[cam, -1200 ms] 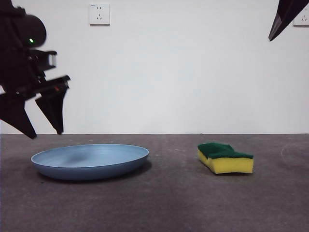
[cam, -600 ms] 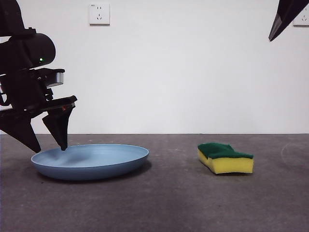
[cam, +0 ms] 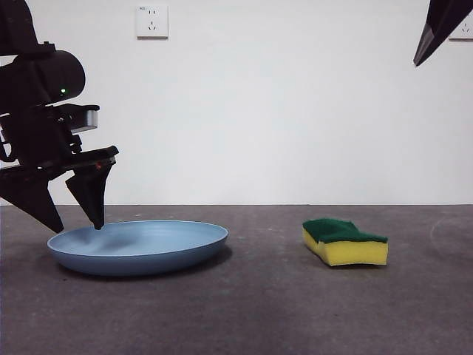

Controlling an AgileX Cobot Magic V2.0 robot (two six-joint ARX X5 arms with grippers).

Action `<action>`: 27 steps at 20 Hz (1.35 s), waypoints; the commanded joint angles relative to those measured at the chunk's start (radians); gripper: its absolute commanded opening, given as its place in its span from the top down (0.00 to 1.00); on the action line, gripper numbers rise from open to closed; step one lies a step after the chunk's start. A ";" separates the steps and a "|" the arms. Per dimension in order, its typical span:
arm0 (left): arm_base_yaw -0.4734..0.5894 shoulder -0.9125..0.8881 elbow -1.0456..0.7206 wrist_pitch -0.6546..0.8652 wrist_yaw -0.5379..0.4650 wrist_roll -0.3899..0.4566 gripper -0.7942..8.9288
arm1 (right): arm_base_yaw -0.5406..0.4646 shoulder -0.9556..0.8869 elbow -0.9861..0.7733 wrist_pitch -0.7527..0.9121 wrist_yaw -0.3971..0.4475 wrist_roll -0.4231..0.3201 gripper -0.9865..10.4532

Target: Pick up the plate,pick up the cloth,clean the plate with the cloth

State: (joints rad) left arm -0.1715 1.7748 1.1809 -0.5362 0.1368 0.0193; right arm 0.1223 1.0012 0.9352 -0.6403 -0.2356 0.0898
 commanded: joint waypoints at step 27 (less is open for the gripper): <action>-0.032 -0.201 0.138 -0.206 -0.002 0.014 0.93 | 0.245 0.290 0.082 0.035 0.124 -0.017 0.48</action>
State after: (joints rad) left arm -0.2012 1.5753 1.3205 -0.7376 0.1356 0.0261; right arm 0.3641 1.2839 1.0100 -0.6094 -0.1162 0.0856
